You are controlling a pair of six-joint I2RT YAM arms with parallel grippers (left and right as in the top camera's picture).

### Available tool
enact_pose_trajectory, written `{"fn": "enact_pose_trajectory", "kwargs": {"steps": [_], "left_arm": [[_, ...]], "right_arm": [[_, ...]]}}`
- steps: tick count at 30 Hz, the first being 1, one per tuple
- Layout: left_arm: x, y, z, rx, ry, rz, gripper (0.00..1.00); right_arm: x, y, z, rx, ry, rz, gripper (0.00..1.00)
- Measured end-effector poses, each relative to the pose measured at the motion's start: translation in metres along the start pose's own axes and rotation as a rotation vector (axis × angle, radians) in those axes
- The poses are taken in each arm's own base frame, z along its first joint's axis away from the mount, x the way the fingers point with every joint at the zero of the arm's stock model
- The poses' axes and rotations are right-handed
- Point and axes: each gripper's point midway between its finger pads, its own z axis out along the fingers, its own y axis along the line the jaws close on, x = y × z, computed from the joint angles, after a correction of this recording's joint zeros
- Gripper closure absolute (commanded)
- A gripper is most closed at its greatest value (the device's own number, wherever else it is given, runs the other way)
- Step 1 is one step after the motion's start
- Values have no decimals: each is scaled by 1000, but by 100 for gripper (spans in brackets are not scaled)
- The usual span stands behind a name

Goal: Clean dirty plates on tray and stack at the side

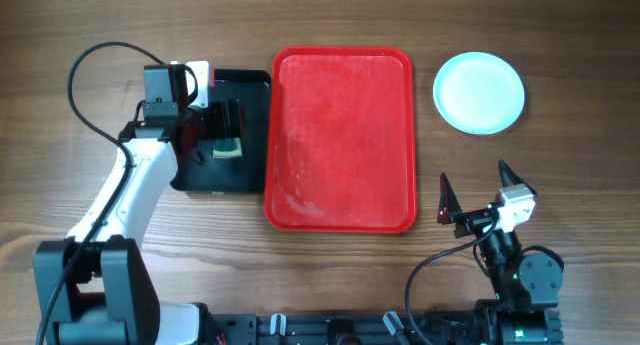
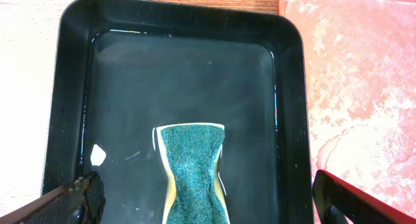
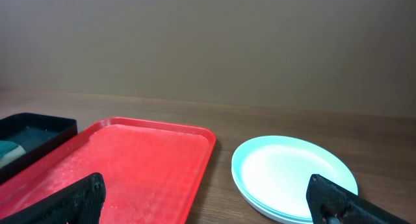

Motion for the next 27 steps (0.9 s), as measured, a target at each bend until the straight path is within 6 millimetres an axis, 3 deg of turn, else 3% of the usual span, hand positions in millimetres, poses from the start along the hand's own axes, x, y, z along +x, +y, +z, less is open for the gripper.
{"fn": "enact_pose_trajectory", "kwargs": {"steps": [6,10,14,17,18,20,23,27], "left_arm": [[-2,0,-2,0,-7,1,0],[-20,-2,-24,-11,-89,14,0],[-53,-11,-81,-18,-264,39,0],[-73,-21,-143,-13,-434,63,0],[-78,-27,-174,-9,-512,75,0],[-80,-33,-209,-4,-594,87,0],[-73,-38,-245,0,-665,97,0],[-51,-40,-264,0,-660,97,0]], "right_arm": [[0,0,0,0,0,0,0],[0,0,0,0,0,0,0],[0,0,0,0,0,0,0],[0,0,0,0,0,0,1],[0,0,0,0,0,0,0],[0,0,0,0,0,0,0],[0,0,0,0,0,0,0],[0,0,0,0,0,0,0]]}}
